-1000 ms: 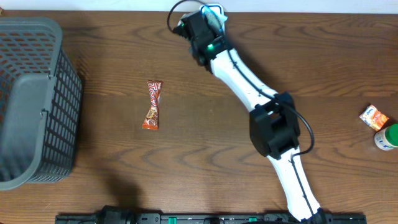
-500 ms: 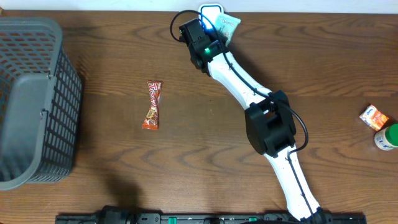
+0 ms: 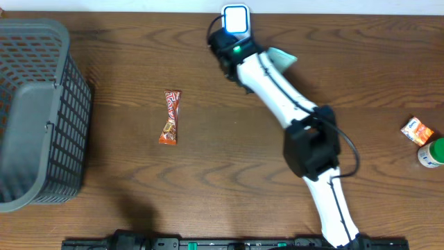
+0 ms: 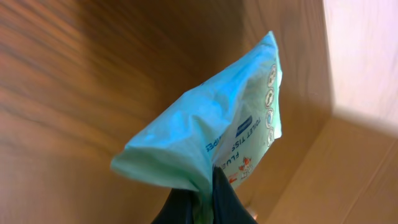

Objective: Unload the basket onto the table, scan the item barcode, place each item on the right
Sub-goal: 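Carry the tissue pack to the right edge and drop it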

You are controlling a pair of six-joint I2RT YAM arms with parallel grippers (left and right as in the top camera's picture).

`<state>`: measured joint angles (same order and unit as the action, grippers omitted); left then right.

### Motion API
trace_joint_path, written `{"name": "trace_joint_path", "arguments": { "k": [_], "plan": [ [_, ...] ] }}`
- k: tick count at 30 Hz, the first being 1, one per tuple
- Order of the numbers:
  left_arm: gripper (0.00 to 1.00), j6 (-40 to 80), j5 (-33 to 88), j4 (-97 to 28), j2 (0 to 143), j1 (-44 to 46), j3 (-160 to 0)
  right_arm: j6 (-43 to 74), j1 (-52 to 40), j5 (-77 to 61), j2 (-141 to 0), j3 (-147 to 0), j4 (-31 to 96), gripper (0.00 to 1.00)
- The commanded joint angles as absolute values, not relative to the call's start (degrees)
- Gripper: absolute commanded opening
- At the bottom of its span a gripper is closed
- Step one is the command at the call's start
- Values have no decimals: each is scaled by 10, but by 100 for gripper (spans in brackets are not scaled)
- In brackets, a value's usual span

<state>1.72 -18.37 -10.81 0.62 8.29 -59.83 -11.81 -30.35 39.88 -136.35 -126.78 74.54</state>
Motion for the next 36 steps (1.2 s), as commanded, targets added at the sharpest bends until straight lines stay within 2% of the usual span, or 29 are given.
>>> {"name": "trace_joint_path", "arguments": {
  "k": [1,5,9,20,26,27,29,33,36],
  "plan": [
    [98,23,-187,-95,2,81,-597,57,-246,380,-1308,-1281,801,1],
    [98,23,-187,-86,2,81,-597,97,-174,380,-1306,-1279,884,1],
    [98,23,-187,-86,2,81,-597,135,-93,400,-1306,-1262,896,1],
    [98,23,-187,-87,2,81,-597,117,98,404,-1306,-1152,729,1],
    [98,23,-187,-93,2,81,-597,117,150,389,-1306,-1122,681,2],
    [98,23,-187,-94,2,81,-597,117,154,383,-1306,-1122,676,11],
    [98,23,-187,-95,2,81,-597,115,155,378,-1306,-1126,673,54],
    [98,23,-187,-95,2,81,-597,111,142,378,-1306,-1143,689,99],
    [98,23,-187,-95,2,81,-597,111,118,354,-1306,-1171,708,99]
  ]
}}
